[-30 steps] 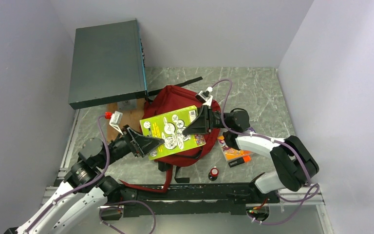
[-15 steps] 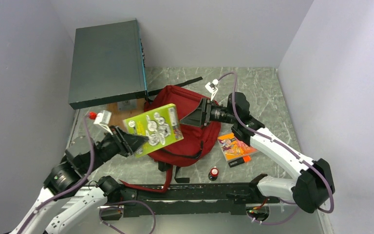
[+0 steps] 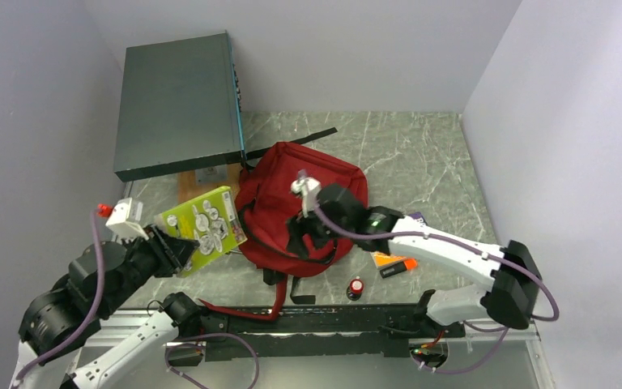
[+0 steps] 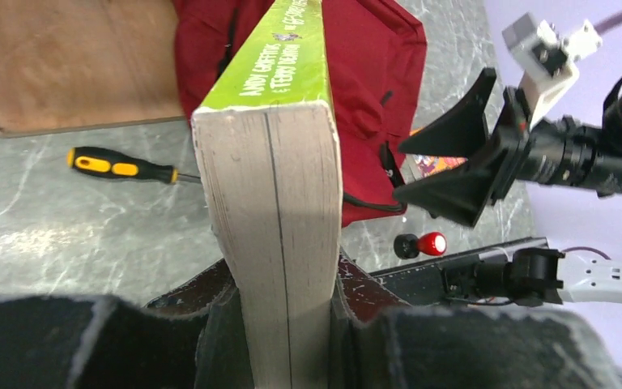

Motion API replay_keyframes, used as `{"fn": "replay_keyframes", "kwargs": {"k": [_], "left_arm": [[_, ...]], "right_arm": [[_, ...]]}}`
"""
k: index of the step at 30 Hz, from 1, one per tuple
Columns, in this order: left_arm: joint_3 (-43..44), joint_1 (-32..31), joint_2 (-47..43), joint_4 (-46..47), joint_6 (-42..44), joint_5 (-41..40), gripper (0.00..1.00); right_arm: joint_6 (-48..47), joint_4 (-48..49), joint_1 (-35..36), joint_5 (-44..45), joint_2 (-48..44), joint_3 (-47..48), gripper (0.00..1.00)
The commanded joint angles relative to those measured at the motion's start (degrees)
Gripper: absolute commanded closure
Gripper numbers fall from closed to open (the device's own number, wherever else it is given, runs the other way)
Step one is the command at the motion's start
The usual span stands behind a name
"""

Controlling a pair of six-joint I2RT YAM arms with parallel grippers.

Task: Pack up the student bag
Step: Place the book in the student bag.

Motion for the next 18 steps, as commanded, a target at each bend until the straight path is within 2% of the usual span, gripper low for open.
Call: {"fn": "replay_keyframes", "kwargs": {"k": [1,4,7,13,18], "left_arm": [[3.48,-0.02,-3.17,-1.64,-0.55,-5.86,1.00],[4.39,0.01,-3.66,-4.16,-1.35,-6.97,1.00],[4.42,-0.07,-4.30,-5.94,-2.19,-7.87,1.00],[1.94,-0.08,-6.04,-5.65,-3.37,-7.20,1.00],[-0.41,-0.09,-6.50,-4.46,-3.98,-5.55,1.00]], "right_arm": [[-10.77,-3.90,10.52,16.22,6.74,9.27,0.21],[-12.78,-8.33,17.03,28.30,13.90,14.71,0.24],[-13.75,-10.23,19.68,34.18,20.01,18.49,0.28],[-14.36,-11.11,21.34,40.13,26.08,22.47,0.38],[-13.70,-10.02,21.34,40.65,25.95,22.20,0.53]]}}
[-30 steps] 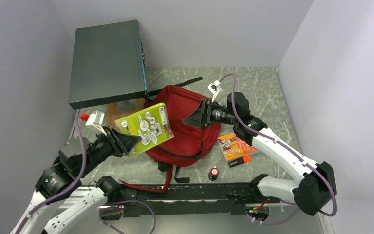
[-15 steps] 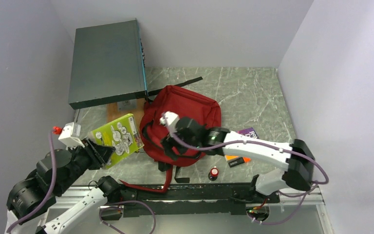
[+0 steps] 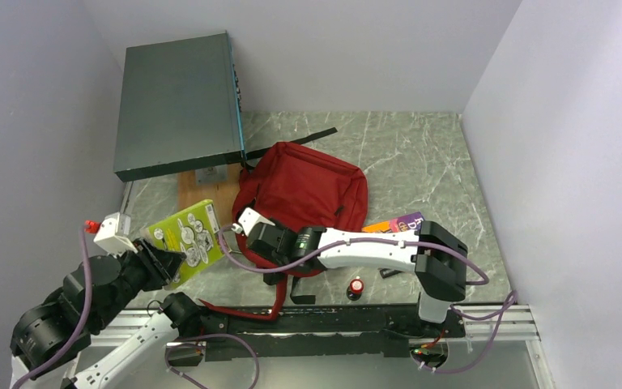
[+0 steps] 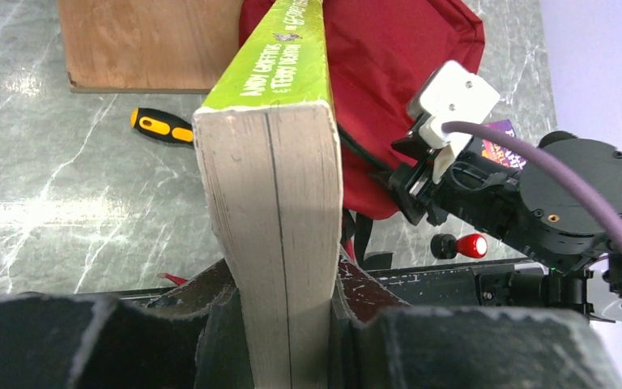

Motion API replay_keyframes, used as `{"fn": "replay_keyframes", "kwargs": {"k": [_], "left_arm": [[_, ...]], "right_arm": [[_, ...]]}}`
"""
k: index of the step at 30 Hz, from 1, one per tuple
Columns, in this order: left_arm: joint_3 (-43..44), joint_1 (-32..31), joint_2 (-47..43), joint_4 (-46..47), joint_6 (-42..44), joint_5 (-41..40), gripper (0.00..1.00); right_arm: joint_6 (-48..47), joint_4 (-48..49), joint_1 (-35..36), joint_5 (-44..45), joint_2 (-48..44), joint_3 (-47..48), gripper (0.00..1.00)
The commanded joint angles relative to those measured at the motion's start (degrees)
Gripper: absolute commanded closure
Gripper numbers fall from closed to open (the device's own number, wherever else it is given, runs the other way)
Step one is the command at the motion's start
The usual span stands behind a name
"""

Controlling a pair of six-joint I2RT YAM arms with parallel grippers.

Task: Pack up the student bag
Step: Place the book in the student bag.

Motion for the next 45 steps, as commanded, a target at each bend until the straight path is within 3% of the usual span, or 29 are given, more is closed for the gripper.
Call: {"fn": "replay_keyframes", "kwargs": {"k": [1,3,8,12,20,32,38,45], "left_arm": [[-1.11,-0.09,-0.67,5.76,-1.58,0.57,1.00],[-1.79,-0.07,-0.68,6.15,-1.72,1.05,1.00],[-2.67,-0.09,-0.43,7.01,-1.81,1.70,1.00],[-3.39,-0.04,-0.64,8.18,-2.17,3.03,1.00],[-13.43,-0.05,-3.26,20.47,-10.11,10.29,1.00],[-26.27,-0.09,-9.14,29.03,-33.14,6.29,1.00],[-34.74,-0.09,-8.07,45.98,-40.70,8.25,1.00],[-41.52,-0.05,3.10,67.19,-42.36,7.85,1.00]], "right_arm": [[-0.42,1.15,0.07,3.08,-2.47,2.11,0.57],[-0.19,1.84,0.05,1.63,-4.42,1.50,0.62],[0.56,1.83,-0.65,-0.46,-6.61,1.50,0.88],[2.02,1.52,-2.42,-4.67,-8.29,2.15,1.00],[11.51,8.44,-10.13,-15.43,-16.52,-0.21,1.00],[24.39,24.77,-11.79,-11.79,-25.67,-8.06,1.00],[25.06,25.64,-11.97,-11.67,-26.97,-8.04,1.00],[27.40,24.41,-13.15,-19.56,-26.58,-7.22,1.00]]}}
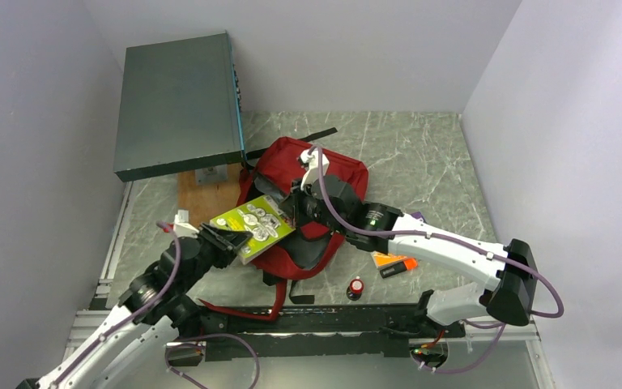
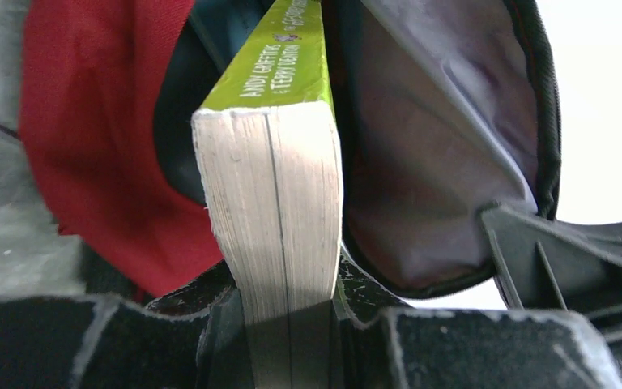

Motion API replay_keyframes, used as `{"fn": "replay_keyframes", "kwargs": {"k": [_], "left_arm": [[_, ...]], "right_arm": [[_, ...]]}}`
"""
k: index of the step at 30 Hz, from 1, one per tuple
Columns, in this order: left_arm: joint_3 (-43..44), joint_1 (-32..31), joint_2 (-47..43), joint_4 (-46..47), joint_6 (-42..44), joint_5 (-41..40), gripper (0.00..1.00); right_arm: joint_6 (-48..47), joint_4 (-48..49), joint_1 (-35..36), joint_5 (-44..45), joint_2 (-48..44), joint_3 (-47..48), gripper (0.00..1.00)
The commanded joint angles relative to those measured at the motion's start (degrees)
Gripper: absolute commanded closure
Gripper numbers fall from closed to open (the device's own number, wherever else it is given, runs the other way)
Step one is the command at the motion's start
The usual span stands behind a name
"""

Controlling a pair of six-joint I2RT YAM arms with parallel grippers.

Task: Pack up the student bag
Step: Place the book in the student bag.

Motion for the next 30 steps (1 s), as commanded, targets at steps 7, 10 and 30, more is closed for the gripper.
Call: {"fn": "replay_keyframes", "kwargs": {"k": [7,10,30], "left_arm": [[-8.76,-0.11,18.01,46.24,-3.62,-5.41,1.00],[-11.65,-0.36,24.66,56.45,-5.57,-7.91,1.00],[-5.04,-9.52,81.10,111.99,-4.12,-29.36,1.00]], "right_arm": [[4.24,3.44,-4.55,-16.73,-2.16,1.90,1.00],[4.78,5.75,-7.40,-20.46,-3.32,-0.67,1.00],[0.42,11.09,-11.59,-31.68,-0.93,-2.63,1.00]]}}
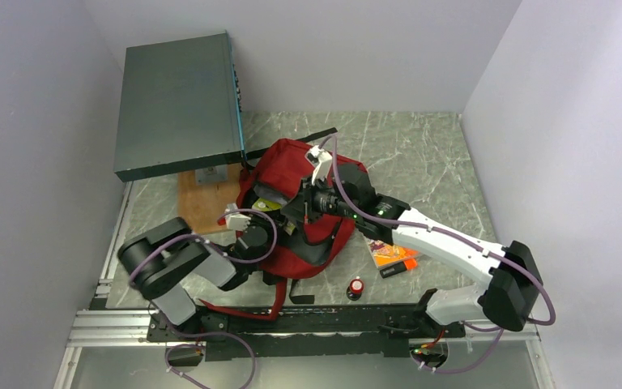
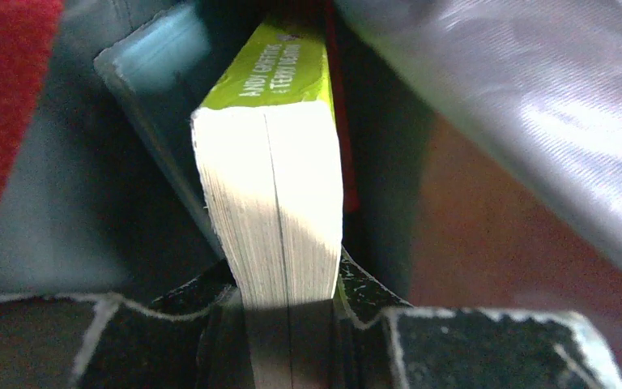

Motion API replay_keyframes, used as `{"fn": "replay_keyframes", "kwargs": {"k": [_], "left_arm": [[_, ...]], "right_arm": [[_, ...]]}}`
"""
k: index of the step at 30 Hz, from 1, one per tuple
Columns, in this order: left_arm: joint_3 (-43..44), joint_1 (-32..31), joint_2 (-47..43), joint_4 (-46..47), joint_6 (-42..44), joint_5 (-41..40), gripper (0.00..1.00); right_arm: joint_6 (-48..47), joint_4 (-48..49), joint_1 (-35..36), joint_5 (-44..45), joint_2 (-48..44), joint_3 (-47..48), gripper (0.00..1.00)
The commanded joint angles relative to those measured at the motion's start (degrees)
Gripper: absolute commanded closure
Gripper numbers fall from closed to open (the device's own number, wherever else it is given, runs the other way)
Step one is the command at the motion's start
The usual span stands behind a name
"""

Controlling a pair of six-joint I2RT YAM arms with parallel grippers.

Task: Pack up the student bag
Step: Place the book in the student bag.

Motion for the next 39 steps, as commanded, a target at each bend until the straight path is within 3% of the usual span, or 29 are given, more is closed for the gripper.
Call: {"fn": "replay_keyframes", "kwargs": {"k": [1,4,8,14,16,17,20,22,23,24,31,39], "left_arm": [[5.48,-0.48,4.87,16.45,-1.97,-7.66,1.00],[10.62,-0.06,3.27,1.84,-3.49,-8.72,1.00],[16.45,1.32,3.04,-17.08,-13.14,-6.78,0.98],[20.65,2.11,4.67,-28.39,-20.05,-2.51,0.89],[21.24,2.85,4.47,-30.10,-19.48,-0.61,0.79],[21.28,3.17,4.31,-30.21,-18.88,0.51,0.69],[22.28,3.43,2.58,-33.56,-17.42,4.28,0.28],[23.53,3.44,1.46,-37.62,-15.79,6.69,0.18],[23.93,3.44,1.12,-38.82,-15.03,7.89,0.05],[24.17,3.51,0.84,-39.36,-13.91,8.82,0.01],[26.17,4.97,-1.73,-48.33,-11.43,20.29,0.00],[24.53,7.34,-7.62,-54.48,-5.16,24.44,0.00]], "right_arm": [[-2.91,3.37,-0.49,-4.78,0.31,4.49,1.00],[-2.76,3.76,-0.83,-3.91,-0.38,3.30,1.00],[-1.88,4.23,-2.30,-5.01,-0.51,2.00,1.00],[-2.12,3.08,-4.78,-5.42,-0.24,3.74,1.00],[-1.96,2.98,-5.17,-5.34,-0.34,3.78,1.00],[-1.64,3.37,-5.49,-5.52,-0.44,3.48,1.00],[-1.12,3.63,-6.25,-5.66,-0.78,2.74,1.00],[-1.00,3.52,-6.61,-5.90,-0.96,2.55,1.00],[-0.94,3.45,-6.84,-6.09,-1.15,2.50,1.00],[-0.77,3.43,-7.04,-6.24,-1.40,2.43,1.00],[-1.10,-0.11,-7.67,-4.72,-2.56,3.35,1.00],[-0.22,-0.12,-7.78,-1.95,-3.86,0.83,1.00]]}}
